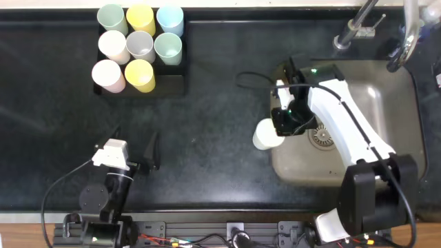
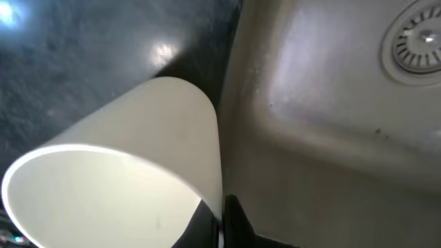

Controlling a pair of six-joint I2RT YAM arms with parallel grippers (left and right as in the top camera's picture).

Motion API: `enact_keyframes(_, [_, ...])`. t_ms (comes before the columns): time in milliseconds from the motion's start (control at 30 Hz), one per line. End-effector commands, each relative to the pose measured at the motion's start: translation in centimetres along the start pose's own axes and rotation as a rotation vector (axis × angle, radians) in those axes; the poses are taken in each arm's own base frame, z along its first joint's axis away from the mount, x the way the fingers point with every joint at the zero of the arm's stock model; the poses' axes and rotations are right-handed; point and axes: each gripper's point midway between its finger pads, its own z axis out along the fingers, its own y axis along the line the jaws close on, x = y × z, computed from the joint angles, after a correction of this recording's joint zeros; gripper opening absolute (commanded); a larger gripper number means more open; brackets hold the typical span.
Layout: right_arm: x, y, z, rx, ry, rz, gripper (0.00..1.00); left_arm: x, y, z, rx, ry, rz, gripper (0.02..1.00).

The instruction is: Store Cups

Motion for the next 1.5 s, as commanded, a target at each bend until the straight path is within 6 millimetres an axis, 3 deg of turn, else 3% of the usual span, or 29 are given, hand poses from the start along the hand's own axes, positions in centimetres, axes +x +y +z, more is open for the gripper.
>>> enact_keyframes(33, [-1.2, 0.8, -1.2, 0.001, -0.049, -0.028, 0.042, -0.1, -0.2, -0.1, 0.008, -0.003, 0.019, 1.0])
enact_keyframes(200, [-1.8, 1.2, -1.7, -0.005, -0.075, -0.039, 0.042, -0.1, -0.2, -0.1, 0.008, -0.003, 0.019, 1.0])
enact_keyframes(300, [-3.4, 2.0, -3.8, -0.01, -0.144, -0.061, 0.042, -0.1, -0.2, -0.1, 0.008, -0.003, 0.019, 1.0])
enact_keyframes(600, [-10.6, 7.2, -18.0, -0.143, -0.578, -0.129, 0.04, -0.1, -0.1, -0.1, 0.008, -0.003, 0.019, 0.998])
enact_keyframes(700, [-12.3, 10.2, -21.1, -0.216, -0.668, -0.19, 0.042, -0.1, -0.2, -0.1, 0.008, -0.003, 0.019, 1.0])
enact_keyframes(767, [-13.4, 12.2, -22.0, -0.265, -0.691, -0.222, 0.04, -0.1, -0.1, -0.1, 0.008, -0.003, 0.019, 1.0])
enact_keyframes(900, [-15.4, 16.3, -20.7, -0.35, -0.659, -0.279, 0.042, -0.1, -0.2, -0.1, 0.008, -0.003, 0.019, 1.0])
enact_keyframes(1100, [-15.9, 20.9, -15.9, -0.359, -0.548, -0.334, 0.042, -0.1, -0.2, -0.1, 0.008, -0.003, 0.019, 1.0])
enact_keyframes(1300, [-16.9, 21.7, -11.3, -0.283, -0.473, -0.311, 0.04, -0.1, -0.2, -0.1, 0.008, -0.003, 0.019, 1.0])
enact_keyframes(1500, [-18.0, 21.3, -7.5, -0.176, -0.432, -0.264, 0.04, -0.1, -0.2, -0.1, 0.008, -0.003, 0.019, 1.0])
